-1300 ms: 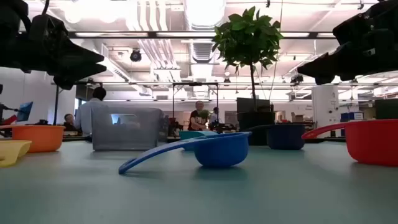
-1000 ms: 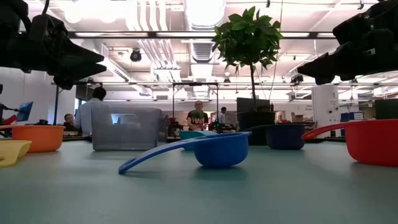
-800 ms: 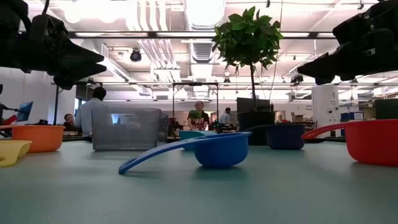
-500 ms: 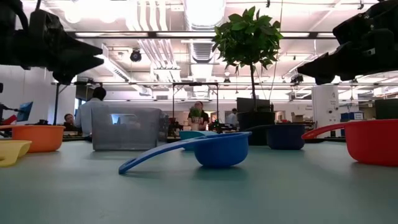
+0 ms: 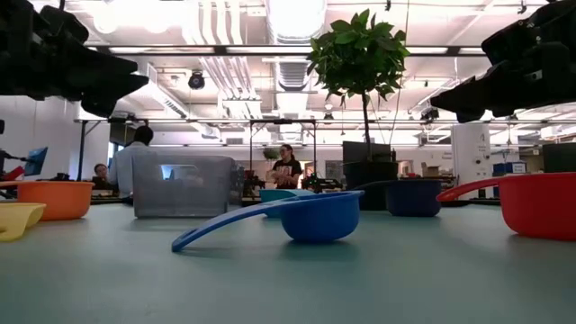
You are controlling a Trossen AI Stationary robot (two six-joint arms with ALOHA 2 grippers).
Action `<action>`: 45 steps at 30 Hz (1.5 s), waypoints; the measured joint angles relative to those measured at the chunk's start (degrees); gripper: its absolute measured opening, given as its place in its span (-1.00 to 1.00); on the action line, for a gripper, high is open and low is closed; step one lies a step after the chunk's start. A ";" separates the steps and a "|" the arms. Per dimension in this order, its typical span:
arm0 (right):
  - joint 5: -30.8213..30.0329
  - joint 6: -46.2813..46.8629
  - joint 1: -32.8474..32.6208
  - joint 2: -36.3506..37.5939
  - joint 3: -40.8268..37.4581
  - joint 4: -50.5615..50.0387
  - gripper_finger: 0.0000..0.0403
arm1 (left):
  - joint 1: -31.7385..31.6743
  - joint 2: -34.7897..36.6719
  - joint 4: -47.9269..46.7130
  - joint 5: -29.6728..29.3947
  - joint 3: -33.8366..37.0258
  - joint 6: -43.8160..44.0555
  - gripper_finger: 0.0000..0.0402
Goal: Nest measuring cups in basket
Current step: Stack the orange measuring cup on top of the violet measuring cup
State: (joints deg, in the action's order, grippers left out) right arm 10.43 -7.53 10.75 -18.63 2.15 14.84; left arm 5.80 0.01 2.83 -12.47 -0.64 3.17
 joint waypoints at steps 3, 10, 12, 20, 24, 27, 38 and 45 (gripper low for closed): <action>0.01 0.00 0.00 -0.05 0.00 -0.01 -0.40 | -0.02 0.00 0.02 0.02 0.00 0.73 -0.13; 0.01 0.00 0.00 -0.03 0.00 0.01 -0.40 | -0.02 0.00 0.35 0.02 0.07 0.74 -0.13; 0.01 0.00 -0.01 -0.04 0.00 0.01 -0.40 | -0.02 0.00 0.39 0.00 0.07 0.75 -0.13; 0.01 0.00 -0.01 -0.05 0.00 0.01 -0.40 | -0.02 -0.31 0.44 0.00 0.09 0.75 -0.13; 0.01 0.00 -0.01 -0.05 0.00 0.01 -0.40 | -0.02 -0.39 0.46 0.00 0.09 0.75 -0.13; 0.01 0.00 0.01 -0.05 0.00 0.00 -0.40 | -0.02 -0.39 0.48 0.00 0.09 0.75 -0.13; 0.01 0.00 0.00 -0.05 0.00 0.01 -0.40 | -0.02 -0.39 0.55 -0.01 0.06 0.75 -0.13; 0.07 8.40 0.00 -0.05 0.00 0.40 -0.40 | -0.02 -0.44 7.08 -0.02 -0.20 4.70 -0.13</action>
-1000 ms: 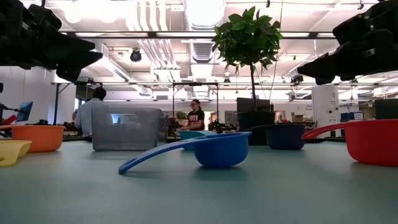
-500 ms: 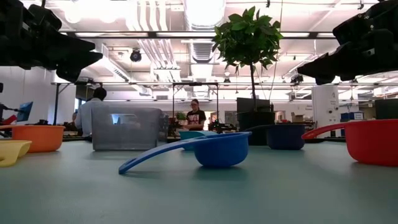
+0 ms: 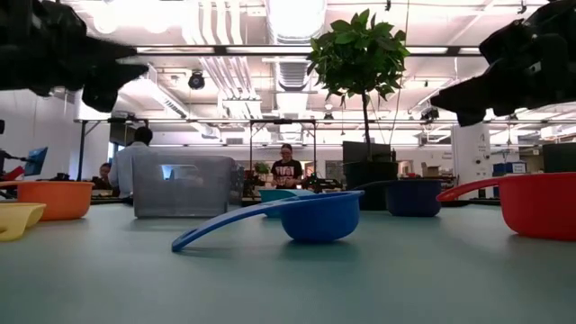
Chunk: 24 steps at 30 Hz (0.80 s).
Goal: Nest measuring cups in basket
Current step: Stack the orange measuring cup on top of the violet measuring cup
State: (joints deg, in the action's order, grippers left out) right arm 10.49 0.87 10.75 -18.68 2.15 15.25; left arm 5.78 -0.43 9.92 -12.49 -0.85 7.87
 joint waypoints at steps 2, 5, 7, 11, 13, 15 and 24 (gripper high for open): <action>0.01 3.40 0.00 0.00 0.00 0.09 -0.40 | 0.00 -0.02 3.78 0.00 -0.02 2.68 -0.13; -0.03 7.04 0.00 -0.02 0.00 1.31 -0.40 | 0.00 -0.02 10.15 0.00 -0.10 8.38 -0.13; -0.02 9.82 0.00 0.00 0.00 1.87 -0.40 | 0.00 -0.02 13.83 0.00 -0.13 12.10 -0.13; -0.03 11.06 0.00 0.00 0.00 1.96 -0.40 | 0.00 -0.02 18.92 0.00 -0.17 13.67 -0.13; -0.08 10.79 0.00 0.00 0.00 2.13 -0.40 | 0.00 -0.02 20.26 0.00 -0.17 13.68 -0.13; -0.63 11.30 0.02 0.00 0.00 3.18 -0.40 | 0.00 -0.02 20.75 -0.02 -0.19 13.69 -0.13; -5.90 17.06 0.02 -1.03 0.00 3.91 -0.40 | 0.00 -0.08 21.62 -3.04 -0.19 12.17 -0.13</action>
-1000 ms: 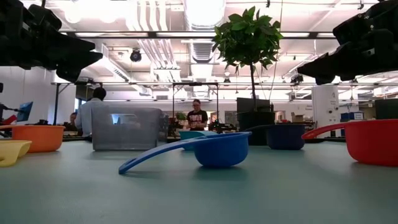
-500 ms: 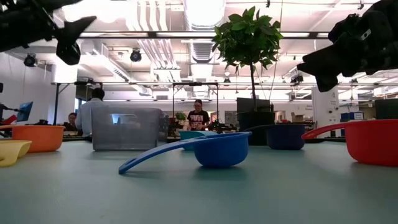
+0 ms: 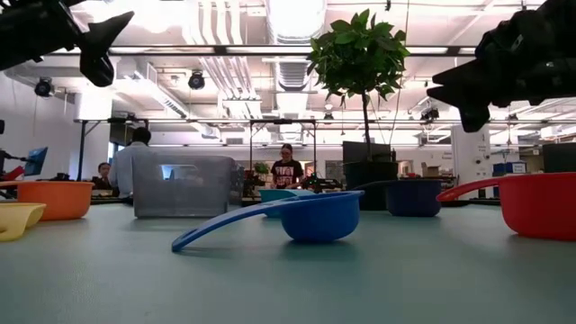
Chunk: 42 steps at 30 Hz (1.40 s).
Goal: Nest measuring cups in basket
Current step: Stack the orange measuring cup on top of the violet measuring cup
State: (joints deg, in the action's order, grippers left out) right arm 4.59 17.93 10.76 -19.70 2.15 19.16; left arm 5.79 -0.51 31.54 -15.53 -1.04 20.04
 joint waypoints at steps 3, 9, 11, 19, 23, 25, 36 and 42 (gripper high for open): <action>-0.19 1.22 0.00 -1.17 0.00 -0.07 -0.40 | 0.00 0.00 0.43 -4.00 0.00 -2.60 -0.13; -0.37 1.62 0.00 -4.10 0.00 0.03 -0.40 | 0.00 0.00 0.69 -18.08 -0.02 -6.90 -0.13; -2.17 2.01 0.00 -5.30 0.00 2.39 -0.40 | 0.00 -0.12 0.56 -20.75 -0.02 -6.91 -0.13; -3.09 0.66 -1.15 -12.70 0.00 21.57 -0.40 | 0.02 -2.49 -0.91 -18.14 -0.02 -3.18 -0.13; -3.12 -4.06 -1.65 -15.25 1.23 23.43 -0.40 | 0.00 -4.20 -1.92 -17.60 -1.03 -3.03 -0.13; -3.22 -5.42 -1.64 -16.03 2.61 23.72 -0.40 | 0.00 -5.01 -2.81 -17.53 -2.26 -3.15 -0.13; -2.71 -10.32 -2.39 -17.94 7.52 23.61 -0.40 | 0.00 -10.13 -6.25 -17.68 -10.59 -16.29 -0.13; -6.73 -13.37 -5.01 -22.57 10.49 23.56 -0.40 | 0.00 -12.23 -17.62 -16.41 -15.79 -16.39 -0.13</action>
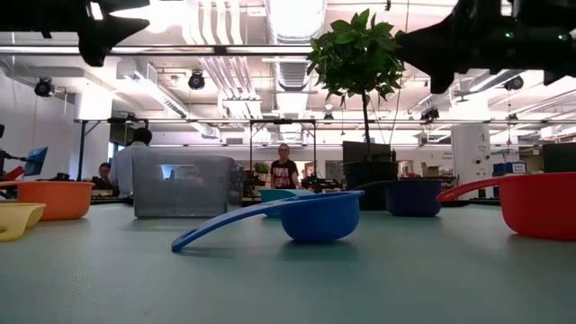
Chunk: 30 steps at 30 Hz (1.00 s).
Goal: Nest measuring cups in basket
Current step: Stack the orange measuring cup on top of the violet measuring cup
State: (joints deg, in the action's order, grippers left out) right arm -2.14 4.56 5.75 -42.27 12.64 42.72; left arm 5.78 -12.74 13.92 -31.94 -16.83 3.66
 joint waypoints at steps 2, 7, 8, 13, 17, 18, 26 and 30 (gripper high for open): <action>-0.01 -2.07 -1.07 -3.20 2.51 -0.02 -0.40 | 0.00 -0.80 -2.93 0.00 -1.35 -0.17 -0.13; 0.07 -7.53 -3.63 -10.93 9.85 -1.16 -0.40 | 0.00 -2.76 -9.48 0.00 -4.59 0.47 -0.13; 0.07 -8.57 -4.07 -12.40 11.34 -1.83 -0.40 | 0.00 -3.19 -10.66 0.02 -5.10 0.92 -0.13; 0.92 -11.80 -6.18 -18.84 17.22 -3.41 -0.40 | 0.07 -5.24 -12.71 1.26 -6.36 1.78 -0.13; 1.06 -12.24 -7.78 -22.44 20.34 -4.73 -0.40 | 0.11 -6.73 -12.86 4.15 -6.66 1.94 -0.13; 1.06 -12.16 -8.19 -23.30 20.80 -4.72 -0.40 | 0.11 -7.11 -12.88 4.62 -6.69 2.09 -0.13; 1.04 -11.79 -11.27 -28.86 24.17 -4.90 -0.40 | 0.15 -8.49 -12.97 6.87 -7.20 5.53 -0.13; 0.66 -10.61 -11.27 -31.22 26.99 -7.66 -0.40 | 0.15 -8.47 -16.11 10.00 -8.84 8.74 -0.13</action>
State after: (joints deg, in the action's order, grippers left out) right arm -1.48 -6.04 -5.52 -73.49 39.63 35.06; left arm 5.93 -21.21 -2.20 -21.94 -25.67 12.40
